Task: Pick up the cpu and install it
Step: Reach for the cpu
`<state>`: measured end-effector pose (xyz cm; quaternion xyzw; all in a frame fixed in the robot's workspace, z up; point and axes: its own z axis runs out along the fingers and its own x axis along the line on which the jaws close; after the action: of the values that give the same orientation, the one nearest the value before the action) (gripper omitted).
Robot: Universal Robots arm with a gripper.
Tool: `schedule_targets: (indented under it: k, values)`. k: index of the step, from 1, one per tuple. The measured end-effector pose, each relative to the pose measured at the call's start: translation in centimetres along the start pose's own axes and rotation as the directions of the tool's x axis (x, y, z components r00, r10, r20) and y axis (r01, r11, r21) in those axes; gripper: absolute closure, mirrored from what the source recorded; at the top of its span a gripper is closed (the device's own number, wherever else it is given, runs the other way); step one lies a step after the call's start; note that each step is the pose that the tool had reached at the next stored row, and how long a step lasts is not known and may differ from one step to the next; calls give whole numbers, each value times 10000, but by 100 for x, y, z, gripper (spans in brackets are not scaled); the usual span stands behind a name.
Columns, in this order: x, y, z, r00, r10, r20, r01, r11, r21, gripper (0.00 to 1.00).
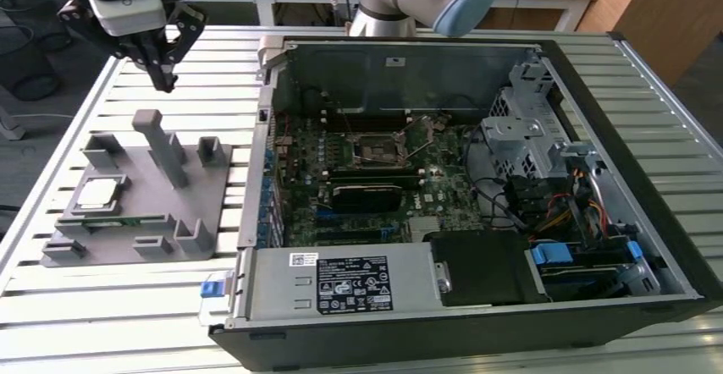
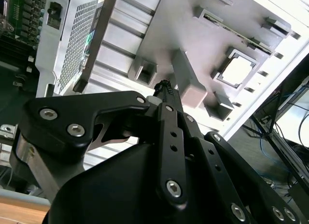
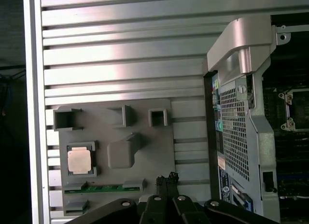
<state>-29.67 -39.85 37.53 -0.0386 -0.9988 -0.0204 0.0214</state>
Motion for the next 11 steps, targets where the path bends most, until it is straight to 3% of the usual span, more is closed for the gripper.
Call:
schedule_targets:
  k: [11]
  values:
    - [175,-13,34,10000,-95,-3,95,10000,3,89]
